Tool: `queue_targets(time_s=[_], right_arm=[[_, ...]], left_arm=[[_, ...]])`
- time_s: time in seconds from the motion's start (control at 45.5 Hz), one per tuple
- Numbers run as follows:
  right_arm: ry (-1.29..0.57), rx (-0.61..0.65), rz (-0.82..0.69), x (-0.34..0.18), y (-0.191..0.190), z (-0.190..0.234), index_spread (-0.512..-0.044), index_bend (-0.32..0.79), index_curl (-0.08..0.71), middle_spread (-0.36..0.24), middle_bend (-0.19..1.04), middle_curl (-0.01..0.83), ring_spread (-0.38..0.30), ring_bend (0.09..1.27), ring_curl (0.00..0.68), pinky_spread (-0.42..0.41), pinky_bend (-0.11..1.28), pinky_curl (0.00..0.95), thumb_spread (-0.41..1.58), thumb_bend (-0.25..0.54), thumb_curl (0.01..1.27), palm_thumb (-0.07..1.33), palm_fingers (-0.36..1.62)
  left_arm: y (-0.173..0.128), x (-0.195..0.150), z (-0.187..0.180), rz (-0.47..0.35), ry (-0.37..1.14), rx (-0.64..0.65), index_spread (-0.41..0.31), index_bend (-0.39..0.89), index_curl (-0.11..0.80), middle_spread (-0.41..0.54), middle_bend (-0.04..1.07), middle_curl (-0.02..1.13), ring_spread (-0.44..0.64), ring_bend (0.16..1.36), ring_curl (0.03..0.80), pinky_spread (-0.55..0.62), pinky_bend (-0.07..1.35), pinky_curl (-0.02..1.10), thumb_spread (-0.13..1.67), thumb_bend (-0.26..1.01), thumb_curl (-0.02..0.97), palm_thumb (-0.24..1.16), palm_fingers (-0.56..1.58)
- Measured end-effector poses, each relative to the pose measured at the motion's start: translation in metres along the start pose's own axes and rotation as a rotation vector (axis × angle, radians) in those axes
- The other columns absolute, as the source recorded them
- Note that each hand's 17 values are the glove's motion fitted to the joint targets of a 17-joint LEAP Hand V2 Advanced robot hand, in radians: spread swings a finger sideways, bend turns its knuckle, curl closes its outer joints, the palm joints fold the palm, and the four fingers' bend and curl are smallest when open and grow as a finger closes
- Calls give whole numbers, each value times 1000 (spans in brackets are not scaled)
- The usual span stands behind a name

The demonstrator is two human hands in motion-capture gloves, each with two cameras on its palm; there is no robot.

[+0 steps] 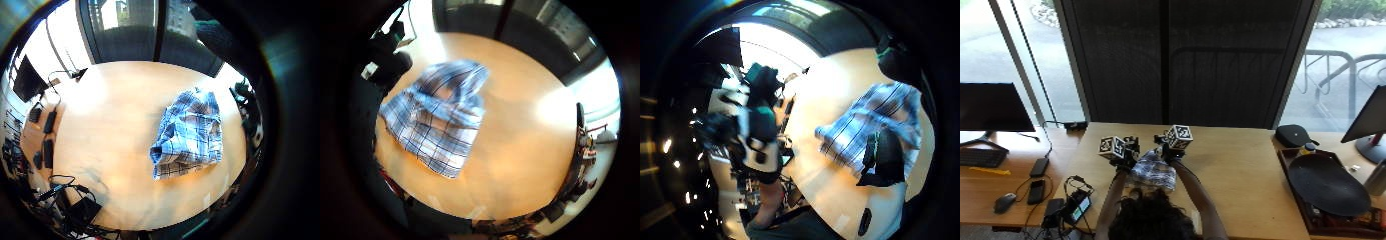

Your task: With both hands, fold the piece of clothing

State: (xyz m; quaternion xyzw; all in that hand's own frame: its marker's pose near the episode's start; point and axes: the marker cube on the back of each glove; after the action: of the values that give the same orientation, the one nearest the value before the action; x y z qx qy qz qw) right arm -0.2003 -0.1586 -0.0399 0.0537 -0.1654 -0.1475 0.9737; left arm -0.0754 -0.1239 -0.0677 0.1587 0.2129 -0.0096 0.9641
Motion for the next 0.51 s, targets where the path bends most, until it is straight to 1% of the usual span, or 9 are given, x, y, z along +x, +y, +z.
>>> queue_targets(time_s=[0.044,0.088,0.132,0.176,0.198,0.264,0.33,0.44,0.506], right_arm=[[-25,5,22,-4,0,-9,-316,139,287,-156,163,369,-206,367,424,-164,558,370,858,-11,675,1069,772],[-13,12,63,-1,2,-21,-310,150,294,-145,165,369,-187,357,423,-134,541,369,893,-10,669,1067,747],[25,17,116,9,4,-35,-309,164,303,-133,158,365,-162,323,412,-94,519,360,933,-14,661,1051,685],[51,19,152,22,3,-41,-310,163,308,-127,157,362,-150,317,410,-73,515,356,966,-13,655,1045,679],[54,26,153,29,0,-40,-308,167,311,-119,151,357,-137,308,404,-55,511,352,984,-15,650,1037,664],[61,65,132,49,-8,-41,-304,162,316,-110,149,351,-120,300,397,-27,512,349,1026,-16,640,1020,656],[104,88,137,60,-3,-54,-302,162,321,-103,149,345,-109,301,392,-5,506,343,1060,-17,630,1005,654],[159,115,142,72,1,-66,-301,162,330,-105,145,335,-98,308,391,16,510,344,1102,-15,616,990,650],[163,115,147,75,4,-70,-300,161,335,-104,148,332,-94,311,391,27,512,344,1121,-14,610,981,648]], left_arm=[[0,9,-2,13,46,-19,-157,157,373,-25,189,412,211,422,331,340,252,407,1595,237,281,439,467],[-1,12,0,4,28,-51,-157,158,373,-25,186,411,212,423,331,343,247,406,1590,240,282,437,465],[-7,5,7,-9,-103,-44,-158,160,373,-26,188,411,214,415,330,346,245,405,1590,242,283,435,458],[-15,-2,13,8,-228,7,-158,158,373,-26,187,412,215,414,330,347,245,406,1588,245,284,434,457],[-17,-1,14,19,-258,25,-158,159,374,-26,185,411,216,412,329,348,245,406,1588,246,284,434,455],[-13,22,9,66,-247,39,-158,156,372,-26,186,410,217,412,330,348,243,405,1581,244,285,427,451],[-8,40,7,106,-208,28,-155,156,372,-26,186,409,219,407,327,349,245,405,1580,246,287,427,447],[-6,37,6,72,-283,44,-153,161,373,-26,182,406,222,406,329,353,240,405,1575,247,290,426,441],[-7,37,7,68,-246,39,-153,158,372,-26,184,405,223,405,329,354,241,405,1574,246,291,423,439]])
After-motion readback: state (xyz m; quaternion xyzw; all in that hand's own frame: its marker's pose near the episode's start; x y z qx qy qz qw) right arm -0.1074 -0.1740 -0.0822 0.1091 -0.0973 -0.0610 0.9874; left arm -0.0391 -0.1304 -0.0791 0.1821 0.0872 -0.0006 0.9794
